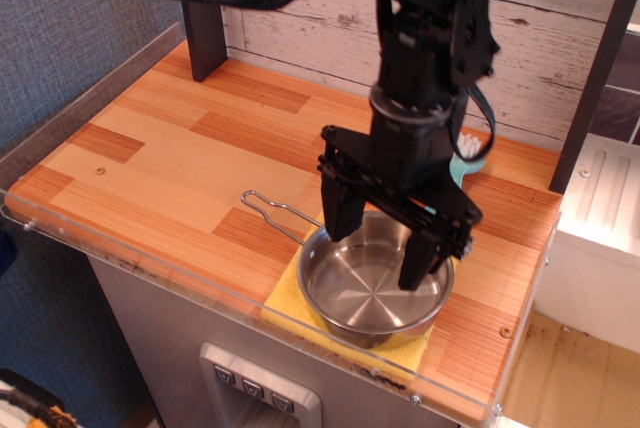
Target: Move pot to far left next to croissant
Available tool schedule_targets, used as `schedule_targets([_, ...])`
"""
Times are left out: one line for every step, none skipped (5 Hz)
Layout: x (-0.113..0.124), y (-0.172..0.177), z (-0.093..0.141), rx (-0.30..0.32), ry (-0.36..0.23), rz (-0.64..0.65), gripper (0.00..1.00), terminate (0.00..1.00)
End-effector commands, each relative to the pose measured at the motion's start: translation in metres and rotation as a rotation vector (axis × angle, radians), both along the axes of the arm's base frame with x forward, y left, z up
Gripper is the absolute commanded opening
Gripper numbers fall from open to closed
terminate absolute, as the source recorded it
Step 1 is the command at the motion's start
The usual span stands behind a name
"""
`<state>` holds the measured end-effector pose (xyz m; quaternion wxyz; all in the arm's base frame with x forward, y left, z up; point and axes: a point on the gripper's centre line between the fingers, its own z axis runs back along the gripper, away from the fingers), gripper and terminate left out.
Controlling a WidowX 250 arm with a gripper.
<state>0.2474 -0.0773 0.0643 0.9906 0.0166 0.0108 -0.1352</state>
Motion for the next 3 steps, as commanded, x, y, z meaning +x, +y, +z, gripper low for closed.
schedule_targets([0.0,-0.014,0.001,-0.006,-0.07,-0.035,1.0,0.0])
schedule_targets([0.002,-0.022,-0.005,-0.013,-0.074,-0.035,1.0,0.0])
schedule_targets([0.001,-0.034,-0.011,-0.026,-0.078,-0.045,1.0,0.0])
